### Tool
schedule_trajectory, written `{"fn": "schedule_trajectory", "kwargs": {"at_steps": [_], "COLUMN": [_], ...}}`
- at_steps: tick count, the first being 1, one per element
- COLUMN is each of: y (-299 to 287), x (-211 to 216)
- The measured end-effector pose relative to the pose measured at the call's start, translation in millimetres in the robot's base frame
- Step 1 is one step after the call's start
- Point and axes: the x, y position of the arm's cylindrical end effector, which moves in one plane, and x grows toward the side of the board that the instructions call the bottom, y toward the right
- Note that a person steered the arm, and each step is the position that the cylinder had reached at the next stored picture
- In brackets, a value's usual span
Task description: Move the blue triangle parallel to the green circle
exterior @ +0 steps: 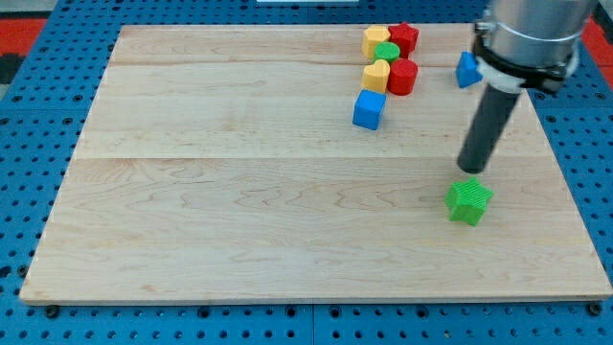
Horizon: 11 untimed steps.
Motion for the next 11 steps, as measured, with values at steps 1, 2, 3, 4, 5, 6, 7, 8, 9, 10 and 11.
{"fn": "schedule_trajectory", "kwargs": {"at_steps": [1,2,3,4,5,6,7,8,9,10,11], "y": [-2,-23,6,19,48,62,64,14,-4,57,20], "x": [61,69,20,-29,-100,-145,-165,-168,-169,-192,-214]}}
